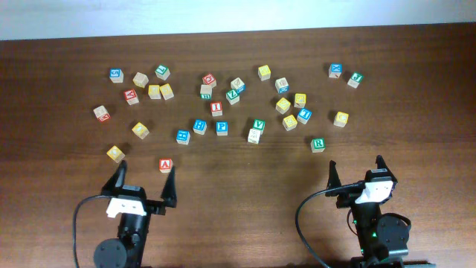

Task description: Spell out ICRA

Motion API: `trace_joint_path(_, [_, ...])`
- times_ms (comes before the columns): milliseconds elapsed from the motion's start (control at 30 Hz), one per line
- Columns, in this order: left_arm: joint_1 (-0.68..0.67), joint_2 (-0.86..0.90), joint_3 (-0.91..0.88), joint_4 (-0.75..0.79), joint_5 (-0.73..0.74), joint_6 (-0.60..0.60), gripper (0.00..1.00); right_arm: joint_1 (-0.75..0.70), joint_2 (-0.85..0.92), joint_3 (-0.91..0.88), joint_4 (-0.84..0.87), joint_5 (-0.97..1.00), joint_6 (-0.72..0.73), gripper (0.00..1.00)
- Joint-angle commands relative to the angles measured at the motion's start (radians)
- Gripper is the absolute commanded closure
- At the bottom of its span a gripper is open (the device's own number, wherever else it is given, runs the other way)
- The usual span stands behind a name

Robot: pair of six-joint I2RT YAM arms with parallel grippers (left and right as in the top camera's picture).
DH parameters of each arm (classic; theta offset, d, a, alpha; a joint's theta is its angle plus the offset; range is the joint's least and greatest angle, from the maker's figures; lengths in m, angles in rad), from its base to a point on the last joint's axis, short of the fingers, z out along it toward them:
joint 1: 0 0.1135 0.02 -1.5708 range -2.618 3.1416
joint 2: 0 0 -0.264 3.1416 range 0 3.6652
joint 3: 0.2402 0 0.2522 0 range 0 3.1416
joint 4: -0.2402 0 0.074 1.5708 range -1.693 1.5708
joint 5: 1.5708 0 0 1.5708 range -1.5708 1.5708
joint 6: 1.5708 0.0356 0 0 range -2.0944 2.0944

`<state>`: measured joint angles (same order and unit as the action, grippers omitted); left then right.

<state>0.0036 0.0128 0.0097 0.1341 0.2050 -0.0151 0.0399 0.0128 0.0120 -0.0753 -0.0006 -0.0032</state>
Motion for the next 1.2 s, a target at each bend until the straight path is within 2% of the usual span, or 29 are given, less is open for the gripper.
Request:
trace_joint_path(0, [0.006,-0.007,0.000,0.106,0.190,0.016,0.01,0.006,-0.006,-0.006,-0.006,0.008,0.004,0.02])
trace_joint_path(133, [0.006,-0.007,0.011,0.282,0.203,-0.113,0.01,0.006,-0.006,-0.006,-0.006,0.008,0.004,0.02])
trace_joint_path(233, [0.006,0.003,0.082,0.260,0.203,-0.130,0.01,0.006,-0.006,-0.006,-0.006,0.009,0.004,0.02])
trace_joint_path(367, [0.006,0.190,0.404,-0.085,0.200,-0.085,0.01,0.006,-0.006,-0.006,-0.006,0.009,0.004,0.02])
trace_joint_path(467, [0.006,0.478,0.733,-0.404,0.206,-0.069,0.01,0.006,-0.006,-0.006,-0.006,0.008,0.004,0.02])
trace_joint_path(500, [0.006,0.553,0.810,-0.485,0.240,-0.069,0.01,0.006,-0.006,-0.006,-0.006,0.008,0.004,0.02])
trace_joint_path(533, [0.006,0.652,0.905,-0.576,0.344,-0.070,0.01,0.006,-0.006,-0.006,-0.006,0.009,0.004,0.02])
trace_joint_path(600, [0.006,0.782,0.981,-0.640,0.565,-0.070,0.01,0.006,-0.006,-0.006,-0.006,0.008,0.004,0.02])
trace_joint_path(667, [0.006,0.868,0.991,-0.599,0.639,-0.076,0.01,0.006,-0.006,-0.006,-0.006,0.009,0.004,0.02])
trace_joint_path(767, [0.000,0.984,1.080,-0.728,0.537,-0.126,0.01,0.006,-0.006,-0.006,-0.006,0.009,0.004,0.02])
trace_joint_path(833, [-0.043,1.096,1.220,-0.931,0.329,-0.126,0.01,0.006,-0.006,-0.006,-0.006,0.009,0.004,0.02])
trace_joint_path(933, [-0.148,1.234,1.378,-1.137,0.050,-0.127,0.01,0.006,-0.006,-0.006,-0.006,0.009,0.004,0.02])
trace_joint_path(967, [-0.193,1.281,1.408,-1.170,0.002,-0.127,0.01,0.006,-0.006,-0.006,-0.006,0.009,0.004,0.02])
trace_joint_path(1033, [-0.258,1.339,1.411,-1.164,0.028,-0.127,0.01,0.006,-0.006,-0.006,-0.006,0.008,0.004,0.02])
trace_joint_path(1167, [-0.335,1.419,1.411,-1.162,0.249,-0.127,0.01,0.006,-0.006,-0.006,-0.006,0.008,0.004,0.02])
